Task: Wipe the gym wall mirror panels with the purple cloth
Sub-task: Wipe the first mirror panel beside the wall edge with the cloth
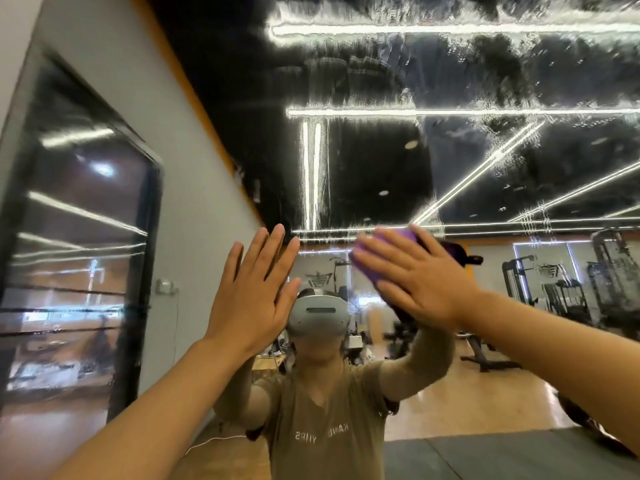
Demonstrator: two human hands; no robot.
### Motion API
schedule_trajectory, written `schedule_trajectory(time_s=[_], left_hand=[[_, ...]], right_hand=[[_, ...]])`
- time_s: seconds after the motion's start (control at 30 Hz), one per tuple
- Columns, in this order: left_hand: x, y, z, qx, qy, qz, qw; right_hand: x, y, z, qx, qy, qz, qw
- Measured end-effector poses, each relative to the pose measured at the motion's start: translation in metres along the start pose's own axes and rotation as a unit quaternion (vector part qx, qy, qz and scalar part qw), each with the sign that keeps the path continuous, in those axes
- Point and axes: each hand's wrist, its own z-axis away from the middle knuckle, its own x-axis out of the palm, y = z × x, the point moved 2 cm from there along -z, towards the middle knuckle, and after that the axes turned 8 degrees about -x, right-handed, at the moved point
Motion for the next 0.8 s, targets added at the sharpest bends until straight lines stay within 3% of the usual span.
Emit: schedule_trajectory(time_s=[0.13,0.23,0.47,0.67,0.73,0.8], left_hand=[[0.002,0.001,0.001,0.002,0.010,0.013,1.000],[0.001,-0.001,0.001,0.004,0.014,0.028,1.000],[-0.002,-0.003,0.008,0.006,0.026,0.041,0.999],[-0.003,-0.015,0.032,0.002,0.023,0.007,1.000],[-0.002,-0.020,0.037,0.007,0.024,0.000,1.000],[-0.001,-0.022,0.039,0.009,0.024,-0.003,1.000]], right_hand=[[-0.009,0.016,-0.038,0.158,0.044,-0.035,0.986],[-0.003,-0.010,-0.036,0.178,0.081,-0.039,0.980],[0.034,-0.127,0.078,-0.065,-0.027,0.059,0.996],[0.027,-0.108,0.080,-0.225,-0.077,0.105,0.966],[0.022,-0.089,0.059,-0.236,-0.069,0.092,0.965],[0.016,-0.059,0.028,-0.175,-0.051,0.058,0.982]])
